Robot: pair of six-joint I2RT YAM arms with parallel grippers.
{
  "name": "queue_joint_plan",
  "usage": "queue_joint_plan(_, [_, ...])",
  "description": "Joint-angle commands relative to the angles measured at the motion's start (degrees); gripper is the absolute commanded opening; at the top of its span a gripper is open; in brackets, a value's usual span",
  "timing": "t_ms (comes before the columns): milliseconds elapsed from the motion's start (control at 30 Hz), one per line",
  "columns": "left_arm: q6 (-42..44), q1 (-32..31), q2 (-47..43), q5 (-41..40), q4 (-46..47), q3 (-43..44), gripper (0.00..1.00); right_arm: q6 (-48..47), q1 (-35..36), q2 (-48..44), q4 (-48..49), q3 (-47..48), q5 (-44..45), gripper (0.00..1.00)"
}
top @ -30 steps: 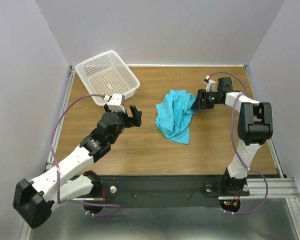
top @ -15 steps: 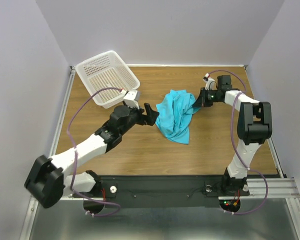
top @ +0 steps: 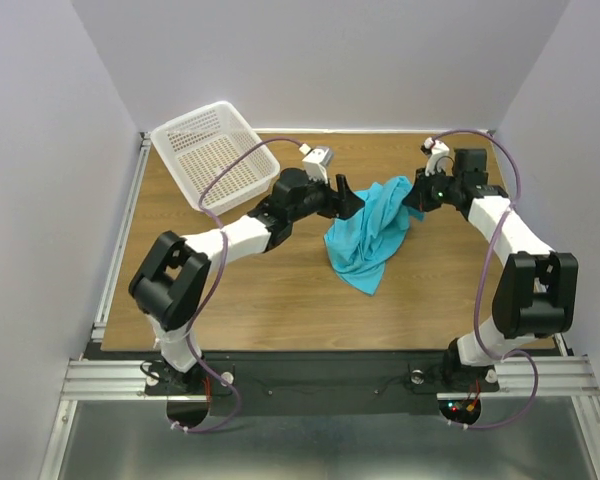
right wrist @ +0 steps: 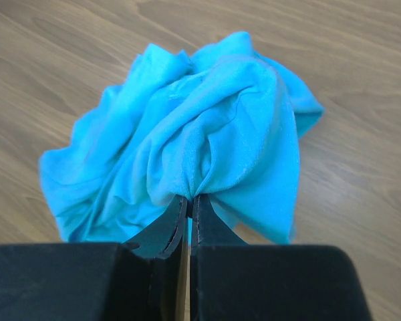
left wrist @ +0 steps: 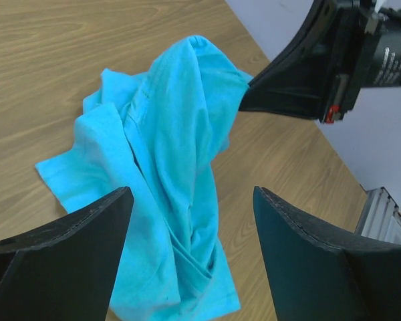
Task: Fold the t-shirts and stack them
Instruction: Flatten the tshirt out
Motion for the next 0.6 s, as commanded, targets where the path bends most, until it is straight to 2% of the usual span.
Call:
queue_joint_plan(0, [-1.2, 0.1, 4.0, 6.1, 3.2, 6.8, 0.82, -2.2, 0.4, -1.8, 0.6, -2.4, 7.9, 0.01])
queue_joint_plan(100, [-1.9, 0.2, 7.4, 7.9, 3.2, 9.0, 0.79, -1.4, 0.4, -1.0, 0.5, -2.6, 14.3, 0.02])
queue_joint_plan(333, [0.8, 0.2, 5.6, 3.8, 1.4, 5.4, 0.78, -2.5, -0.5, -1.4, 0.6, -3.8, 23.9, 0.22])
queue_joint_plan(367, [1.1, 0.2, 5.1, 2.9, 0.7, 4.6, 0.78, -3.2, -0.7, -1.8, 0.6, -3.9, 24.5, 0.27])
queue_joint_plan(400, [1.4, 0.2, 4.8, 2.7, 0.2, 4.3, 0.78, -3.6, -0.7, -2.3, 0.6, -3.9, 24.5, 0.44])
queue_joint_plan(500, [2.4, 0.2, 4.1, 2.2, -0.8, 3.1, 0.76, -5.5, -0.6, -5.3, 0.5, -4.2, 21.2, 0.8])
queue_joint_plan(567, [3.5, 0.2, 2.8, 0.9, -1.7, 1.9, 0.75, -5.9, -0.6, -7.6, 0.5, -3.8, 18.6, 0.85])
